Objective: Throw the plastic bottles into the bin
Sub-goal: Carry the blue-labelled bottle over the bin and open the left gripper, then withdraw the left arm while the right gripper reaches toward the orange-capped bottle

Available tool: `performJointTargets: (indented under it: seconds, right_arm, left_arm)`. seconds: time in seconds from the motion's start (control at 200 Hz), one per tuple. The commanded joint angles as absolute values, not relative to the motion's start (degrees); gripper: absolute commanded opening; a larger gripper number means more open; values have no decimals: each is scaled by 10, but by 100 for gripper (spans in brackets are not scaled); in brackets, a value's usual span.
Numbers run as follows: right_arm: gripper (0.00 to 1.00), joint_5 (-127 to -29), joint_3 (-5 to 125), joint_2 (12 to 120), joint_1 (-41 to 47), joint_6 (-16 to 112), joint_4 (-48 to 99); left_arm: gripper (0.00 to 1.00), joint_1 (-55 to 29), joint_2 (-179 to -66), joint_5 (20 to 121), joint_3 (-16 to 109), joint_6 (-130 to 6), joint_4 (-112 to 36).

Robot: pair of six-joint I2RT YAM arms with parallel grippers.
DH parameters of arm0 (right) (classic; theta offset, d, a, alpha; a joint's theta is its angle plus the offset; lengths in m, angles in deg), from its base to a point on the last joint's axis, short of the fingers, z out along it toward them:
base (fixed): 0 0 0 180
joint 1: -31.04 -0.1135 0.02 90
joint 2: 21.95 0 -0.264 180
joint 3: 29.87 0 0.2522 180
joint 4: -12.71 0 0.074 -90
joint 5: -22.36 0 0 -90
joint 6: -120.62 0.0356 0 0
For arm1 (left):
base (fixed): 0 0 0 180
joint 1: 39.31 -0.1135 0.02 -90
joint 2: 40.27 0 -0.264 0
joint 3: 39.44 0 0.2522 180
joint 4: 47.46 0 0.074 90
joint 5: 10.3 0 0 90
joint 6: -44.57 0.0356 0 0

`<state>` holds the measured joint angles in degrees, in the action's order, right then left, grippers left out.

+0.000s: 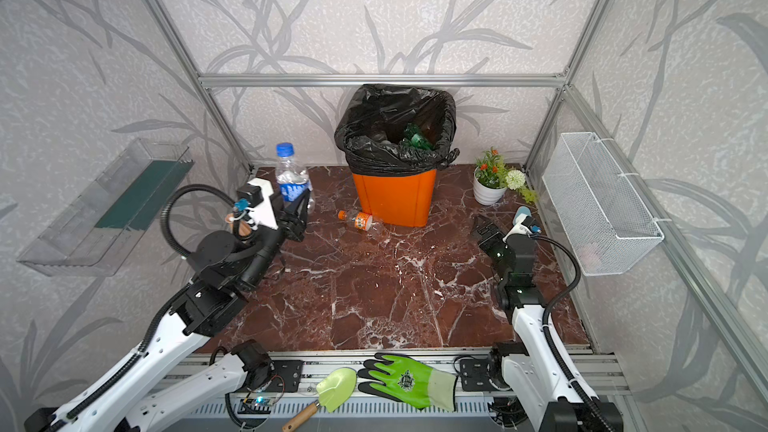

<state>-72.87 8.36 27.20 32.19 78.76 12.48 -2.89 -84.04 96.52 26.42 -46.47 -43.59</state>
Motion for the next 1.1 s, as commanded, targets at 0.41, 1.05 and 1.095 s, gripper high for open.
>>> performJointTargets:
  seconds: [0.41,1.05,1.095]
  right_arm:
    - [97,-734,81,222,324,788,122]
    - [98,-719,75,184,327,763,159]
    - [98,-721,75,186,327,762,158]
  left_arm:
    - [51,-87,-1293,765,813,-559,-338]
    - [99,-89,-1409,730,1001,-589,-173]
    - [99,-88,-1365,747,916,-589,-231]
